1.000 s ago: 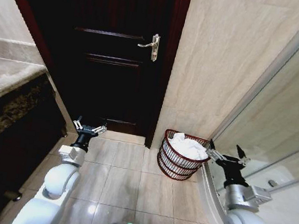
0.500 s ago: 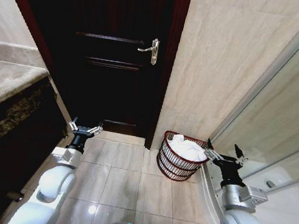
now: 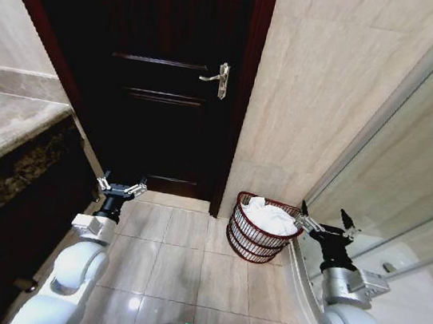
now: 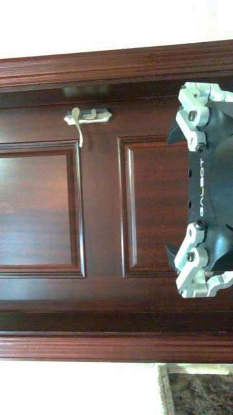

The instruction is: Discard the used towel into the hamper.

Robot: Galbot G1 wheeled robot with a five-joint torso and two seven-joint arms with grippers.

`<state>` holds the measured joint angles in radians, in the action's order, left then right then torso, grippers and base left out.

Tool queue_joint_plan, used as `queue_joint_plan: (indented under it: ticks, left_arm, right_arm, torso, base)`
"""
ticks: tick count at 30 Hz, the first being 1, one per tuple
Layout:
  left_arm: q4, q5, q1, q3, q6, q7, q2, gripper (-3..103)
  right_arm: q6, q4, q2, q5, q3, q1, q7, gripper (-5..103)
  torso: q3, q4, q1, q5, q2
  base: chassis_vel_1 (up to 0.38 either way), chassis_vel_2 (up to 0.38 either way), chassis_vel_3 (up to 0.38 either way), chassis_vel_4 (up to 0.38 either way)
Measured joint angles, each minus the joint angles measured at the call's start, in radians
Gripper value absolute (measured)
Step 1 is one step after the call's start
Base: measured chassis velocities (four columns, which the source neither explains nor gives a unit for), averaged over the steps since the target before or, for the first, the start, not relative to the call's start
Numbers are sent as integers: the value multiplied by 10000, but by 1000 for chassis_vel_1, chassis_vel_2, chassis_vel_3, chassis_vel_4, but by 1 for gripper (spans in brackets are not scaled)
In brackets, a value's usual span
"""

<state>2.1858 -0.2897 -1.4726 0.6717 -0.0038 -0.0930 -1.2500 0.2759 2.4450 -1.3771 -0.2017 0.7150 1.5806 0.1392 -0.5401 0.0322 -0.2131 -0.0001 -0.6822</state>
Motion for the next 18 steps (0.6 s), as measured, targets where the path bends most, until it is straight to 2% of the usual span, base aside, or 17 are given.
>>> queue_joint_plan:
  ticks: [18]
  left_arm:
    - [72,-73,-129,151,-36,15,-1,100]
  right_arm:
    - [27,116,86,-27,-31,59,19,100]
  torso:
    - [-432,1,-298,0,-730]
  base:
    - [0,0,0,0]
